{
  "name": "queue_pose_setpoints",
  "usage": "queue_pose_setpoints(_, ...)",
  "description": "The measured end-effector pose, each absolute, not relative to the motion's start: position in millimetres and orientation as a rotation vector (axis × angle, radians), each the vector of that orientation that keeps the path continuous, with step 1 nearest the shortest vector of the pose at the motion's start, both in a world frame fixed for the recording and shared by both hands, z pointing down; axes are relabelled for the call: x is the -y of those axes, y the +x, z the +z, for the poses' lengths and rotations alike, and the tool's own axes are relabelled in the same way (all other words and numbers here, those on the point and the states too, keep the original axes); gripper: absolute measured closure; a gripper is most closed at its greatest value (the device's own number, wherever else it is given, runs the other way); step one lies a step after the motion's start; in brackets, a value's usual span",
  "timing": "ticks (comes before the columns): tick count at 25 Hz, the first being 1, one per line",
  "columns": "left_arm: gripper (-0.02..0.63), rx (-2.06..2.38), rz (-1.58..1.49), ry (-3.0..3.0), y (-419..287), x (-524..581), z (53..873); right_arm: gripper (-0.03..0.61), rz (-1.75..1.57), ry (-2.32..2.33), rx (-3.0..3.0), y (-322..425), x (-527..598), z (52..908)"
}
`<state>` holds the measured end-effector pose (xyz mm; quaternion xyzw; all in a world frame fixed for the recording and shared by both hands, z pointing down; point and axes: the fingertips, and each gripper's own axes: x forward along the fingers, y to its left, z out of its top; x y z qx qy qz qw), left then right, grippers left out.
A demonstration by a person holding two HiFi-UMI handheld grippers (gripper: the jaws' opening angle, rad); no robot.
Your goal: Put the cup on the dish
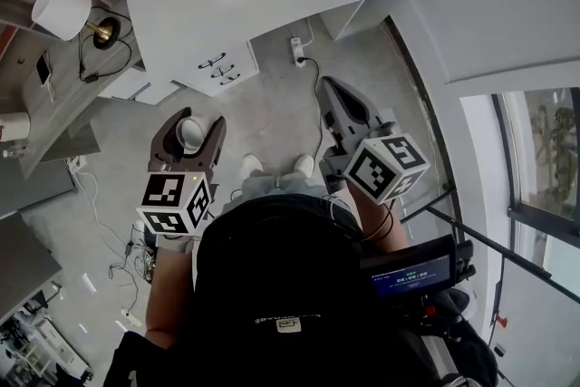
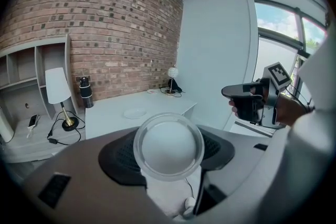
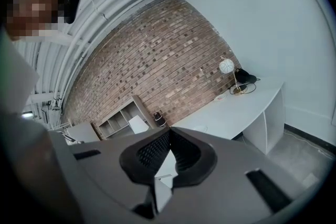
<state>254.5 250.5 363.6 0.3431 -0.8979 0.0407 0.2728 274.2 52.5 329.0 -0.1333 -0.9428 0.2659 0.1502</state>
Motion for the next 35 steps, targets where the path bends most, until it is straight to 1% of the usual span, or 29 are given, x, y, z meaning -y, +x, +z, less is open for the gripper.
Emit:
queue_pose_setpoints(14, 0.348, 2.334, 0.287, 0.990, 240, -295, 376, 0.575, 0.722, -0.330, 2.727, 261, -101, 329)
queue_pose_setpoints(27, 0.348, 2.300, 0.325, 1.043, 231, -337, 382, 0.575, 0.673, -0.287, 2.739, 259, -146, 332)
queue_pose_setpoints(35, 0.348, 2.279, 0.346, 1.042, 232, -345, 388, 0.575, 0.677, -0.281, 2.726, 258, -153, 338)
